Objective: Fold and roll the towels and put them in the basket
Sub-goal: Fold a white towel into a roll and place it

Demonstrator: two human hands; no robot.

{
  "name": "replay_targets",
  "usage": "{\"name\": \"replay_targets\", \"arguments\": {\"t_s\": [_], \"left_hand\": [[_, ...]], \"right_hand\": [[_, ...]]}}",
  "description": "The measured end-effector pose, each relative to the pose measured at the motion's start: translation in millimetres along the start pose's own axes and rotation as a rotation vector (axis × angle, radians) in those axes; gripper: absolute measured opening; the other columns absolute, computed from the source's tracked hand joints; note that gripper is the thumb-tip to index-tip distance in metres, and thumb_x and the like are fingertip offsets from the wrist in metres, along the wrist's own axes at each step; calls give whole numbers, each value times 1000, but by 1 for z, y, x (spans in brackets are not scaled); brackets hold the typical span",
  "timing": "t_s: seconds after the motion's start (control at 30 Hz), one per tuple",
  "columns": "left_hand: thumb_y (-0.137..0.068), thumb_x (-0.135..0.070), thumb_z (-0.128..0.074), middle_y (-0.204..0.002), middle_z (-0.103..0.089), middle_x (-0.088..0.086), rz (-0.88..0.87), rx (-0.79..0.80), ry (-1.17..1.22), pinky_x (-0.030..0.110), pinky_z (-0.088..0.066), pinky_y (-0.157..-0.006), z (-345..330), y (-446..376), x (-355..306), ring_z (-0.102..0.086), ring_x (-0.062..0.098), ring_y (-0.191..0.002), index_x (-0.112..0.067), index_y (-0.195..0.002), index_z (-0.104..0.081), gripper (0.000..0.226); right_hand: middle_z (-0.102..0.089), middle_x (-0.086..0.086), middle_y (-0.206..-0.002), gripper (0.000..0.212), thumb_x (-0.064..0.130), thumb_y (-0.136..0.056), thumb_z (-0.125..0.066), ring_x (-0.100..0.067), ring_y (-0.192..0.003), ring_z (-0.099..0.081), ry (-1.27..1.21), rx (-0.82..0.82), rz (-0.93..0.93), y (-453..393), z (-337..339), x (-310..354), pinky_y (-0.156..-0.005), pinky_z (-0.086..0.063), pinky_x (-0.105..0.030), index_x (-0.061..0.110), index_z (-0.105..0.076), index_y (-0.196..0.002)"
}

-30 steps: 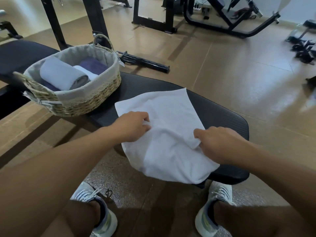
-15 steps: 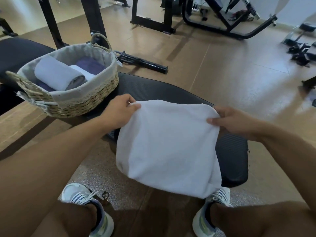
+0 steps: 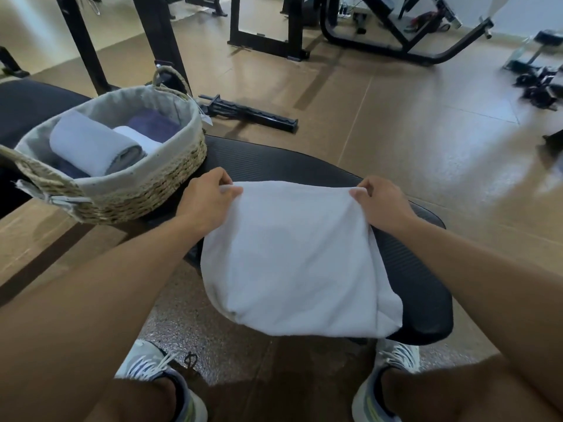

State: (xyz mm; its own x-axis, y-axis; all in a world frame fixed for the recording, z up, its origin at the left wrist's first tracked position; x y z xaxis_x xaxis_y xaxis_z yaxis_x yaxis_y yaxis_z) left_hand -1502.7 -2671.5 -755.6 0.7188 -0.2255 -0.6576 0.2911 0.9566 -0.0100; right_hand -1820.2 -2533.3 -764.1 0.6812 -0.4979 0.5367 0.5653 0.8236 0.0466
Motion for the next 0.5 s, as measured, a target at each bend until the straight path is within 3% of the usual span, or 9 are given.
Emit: {"name": "replay_targets", "arguments": {"t_s": [0.07, 0.13, 0.23, 0.33, 0.43, 0.5], "left_hand": [[-92, -39, -68, -97, -66, -3, 27, 36, 3, 36, -47, -71, -6, -6, 6, -61, 20, -90, -20, -98, -62, 21], [-88, -40, -72, -114, -64, -3, 28, 101, -24, 36, -48, -87, -12, -13, 9, -60, 21, -102, -22, -120, -61, 38], [-88, -44, -73, -125, -59, 1, 2, 178, -136, 36, -47, -91, -15, -24, 7, -58, 24, -110, -21, -132, -58, 52], [-87, -47, -74, -118, -59, 2, -16, 219, -190, 35, -47, -81, -15, -29, 7, -59, 23, -101, -26, -113, -64, 35], [-80, -49, -78, -107, -60, 2, -66, 225, -199, 33, -47, -72, -11, -30, 6, -61, 19, -88, -26, -83, -68, 26], [-80, -43, -81, -98, -63, 1, -87, 270, -174, 32, -46, -67, -10, -26, 4, -61, 18, -84, -22, -80, -67, 26]], "right_hand": [[-62, 6, -91, 20, 41, -98, -50, -24, -93, -58, -13, -14, -40, -7, -1, -6, -78, -43, -37, 25, -59, -91], [-62, 4, -93, 19, 40, -97, -49, -25, -95, -58, -35, -14, -59, -12, -3, -8, -80, -45, -39, 25, -58, -91], [-60, 4, -100, 18, 39, -98, -52, -22, -98, -56, -14, 12, -68, -18, -5, -7, -84, -46, -39, 23, -59, -105], [-58, 3, -106, 26, 41, -98, -56, -20, -96, -55, 75, 105, -71, -20, -6, -2, -83, -47, -37, 23, -57, -117], [-64, 1, -90, 22, 43, -98, -57, -19, -72, -63, 136, 212, -53, -15, -6, 3, -64, -47, -32, 21, -58, -101], [-66, 0, -85, 22, 43, -98, -59, -18, -69, -62, 179, 267, -14, -10, -4, 8, -61, -44, -31, 22, -59, -91]]}}
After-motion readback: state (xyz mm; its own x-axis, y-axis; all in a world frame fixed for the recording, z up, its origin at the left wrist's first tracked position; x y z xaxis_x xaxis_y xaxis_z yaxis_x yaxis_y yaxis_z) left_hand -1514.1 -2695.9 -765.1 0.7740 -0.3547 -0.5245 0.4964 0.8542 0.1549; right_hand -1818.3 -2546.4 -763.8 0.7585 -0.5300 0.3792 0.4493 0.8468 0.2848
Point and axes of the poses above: each hand's wrist, its own y-axis away from the middle knuckle, its own z-axis out of the back of the hand, x = y × z, the point moved 8 cm from there along -y, towards the middle knuckle
